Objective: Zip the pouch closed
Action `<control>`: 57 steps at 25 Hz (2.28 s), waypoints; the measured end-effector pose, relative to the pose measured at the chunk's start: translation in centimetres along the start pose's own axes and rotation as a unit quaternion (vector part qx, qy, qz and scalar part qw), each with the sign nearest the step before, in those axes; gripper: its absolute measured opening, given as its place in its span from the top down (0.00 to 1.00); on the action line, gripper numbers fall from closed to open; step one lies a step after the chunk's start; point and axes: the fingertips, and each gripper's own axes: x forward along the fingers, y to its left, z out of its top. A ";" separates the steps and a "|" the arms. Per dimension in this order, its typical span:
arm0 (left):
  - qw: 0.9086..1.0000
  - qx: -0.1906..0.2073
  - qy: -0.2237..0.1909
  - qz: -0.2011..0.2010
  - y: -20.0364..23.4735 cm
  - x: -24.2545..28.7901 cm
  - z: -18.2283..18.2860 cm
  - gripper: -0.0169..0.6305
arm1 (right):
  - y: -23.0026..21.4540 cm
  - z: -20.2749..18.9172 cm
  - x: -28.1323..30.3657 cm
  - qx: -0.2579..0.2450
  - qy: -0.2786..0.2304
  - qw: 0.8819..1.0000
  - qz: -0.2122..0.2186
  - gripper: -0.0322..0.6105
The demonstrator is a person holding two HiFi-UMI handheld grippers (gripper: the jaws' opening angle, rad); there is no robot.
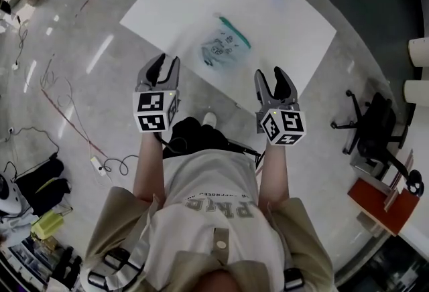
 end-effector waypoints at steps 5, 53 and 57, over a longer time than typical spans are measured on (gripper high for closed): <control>1.000 -0.006 0.014 0.006 0.4 0.9 -1.1 0.75 | -0.5 -0.6 1.1 0.001 0.011 1.000 0.006 0.63; 0.961 0.103 0.178 -0.188 0.5 24.6 -2.2 0.75 | -8.8 -4.6 16.7 0.091 0.103 0.987 -0.077 0.63; 0.956 0.120 0.186 -0.193 -0.2 25.5 -3.0 0.75 | -8.8 -5.2 17.7 0.101 0.116 0.987 -0.054 0.63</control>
